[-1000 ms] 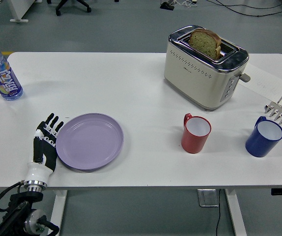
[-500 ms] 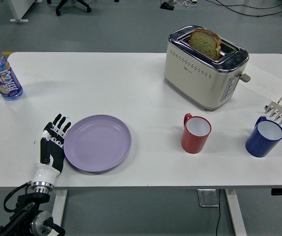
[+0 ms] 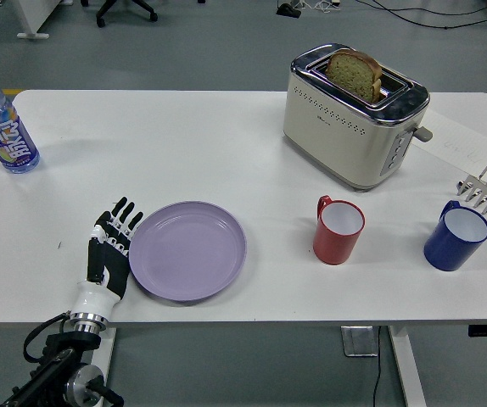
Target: Push plate across desktop
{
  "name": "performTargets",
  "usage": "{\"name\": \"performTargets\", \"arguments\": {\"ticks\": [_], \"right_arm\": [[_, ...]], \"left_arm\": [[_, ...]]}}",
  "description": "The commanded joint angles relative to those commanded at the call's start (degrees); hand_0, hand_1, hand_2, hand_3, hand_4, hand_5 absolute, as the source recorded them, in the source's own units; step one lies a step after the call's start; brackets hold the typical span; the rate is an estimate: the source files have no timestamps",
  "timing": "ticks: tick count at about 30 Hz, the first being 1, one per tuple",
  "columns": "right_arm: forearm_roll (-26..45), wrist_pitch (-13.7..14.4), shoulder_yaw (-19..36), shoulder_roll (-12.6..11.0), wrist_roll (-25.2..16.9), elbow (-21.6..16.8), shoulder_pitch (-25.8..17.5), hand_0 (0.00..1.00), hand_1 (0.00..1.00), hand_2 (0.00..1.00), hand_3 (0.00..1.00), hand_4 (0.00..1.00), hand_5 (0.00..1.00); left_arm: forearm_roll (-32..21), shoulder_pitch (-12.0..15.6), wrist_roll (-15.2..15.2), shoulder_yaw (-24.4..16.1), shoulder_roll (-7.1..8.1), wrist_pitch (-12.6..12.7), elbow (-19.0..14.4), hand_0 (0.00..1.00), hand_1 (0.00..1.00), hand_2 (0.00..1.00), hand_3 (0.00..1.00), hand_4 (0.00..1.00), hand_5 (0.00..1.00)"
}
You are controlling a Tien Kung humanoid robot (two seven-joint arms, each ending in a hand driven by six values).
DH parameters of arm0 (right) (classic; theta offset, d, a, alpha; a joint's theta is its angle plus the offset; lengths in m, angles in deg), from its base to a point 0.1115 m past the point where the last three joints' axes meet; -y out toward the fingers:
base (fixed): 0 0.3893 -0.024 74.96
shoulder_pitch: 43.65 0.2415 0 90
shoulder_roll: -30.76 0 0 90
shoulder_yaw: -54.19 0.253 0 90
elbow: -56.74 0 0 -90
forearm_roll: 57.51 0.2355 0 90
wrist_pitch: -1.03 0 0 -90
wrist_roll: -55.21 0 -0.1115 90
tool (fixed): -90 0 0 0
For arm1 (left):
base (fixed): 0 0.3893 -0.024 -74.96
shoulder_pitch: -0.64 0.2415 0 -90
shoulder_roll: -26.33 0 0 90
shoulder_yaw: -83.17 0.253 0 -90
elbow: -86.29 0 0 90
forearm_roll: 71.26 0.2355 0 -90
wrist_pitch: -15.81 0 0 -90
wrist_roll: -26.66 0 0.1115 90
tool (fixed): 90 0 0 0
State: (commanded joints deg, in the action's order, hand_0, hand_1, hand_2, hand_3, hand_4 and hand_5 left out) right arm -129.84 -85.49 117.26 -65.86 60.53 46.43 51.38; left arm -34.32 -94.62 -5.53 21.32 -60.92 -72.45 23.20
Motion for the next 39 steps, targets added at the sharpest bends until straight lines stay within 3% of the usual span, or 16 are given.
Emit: {"name": "performTargets", "arguments": {"ticks": [11, 39], "right_arm": [[-0.2, 0.0, 0.0, 0.0, 0.0, 0.0, 0.2, 0.605, 0.548, 0.655, 0.612, 0.148, 0.341], [-0.9, -0.1, 0.2, 0.0, 0.0, 0.0, 0.5, 0.603, 0.547, 0.654, 0.613, 0.145, 0.333]], "left_arm": [[-0.6, -1.1, 0.0, 2.5, 0.50, -0.1, -0.7, 0.905, 0.920, 0.967, 0.937, 0.475, 0.998], [-1.3, -1.5, 0.4, 6.3, -0.02, -1.3, -1.8, 0.881, 0.904, 0.961, 0.933, 0.472, 0.998]]}}
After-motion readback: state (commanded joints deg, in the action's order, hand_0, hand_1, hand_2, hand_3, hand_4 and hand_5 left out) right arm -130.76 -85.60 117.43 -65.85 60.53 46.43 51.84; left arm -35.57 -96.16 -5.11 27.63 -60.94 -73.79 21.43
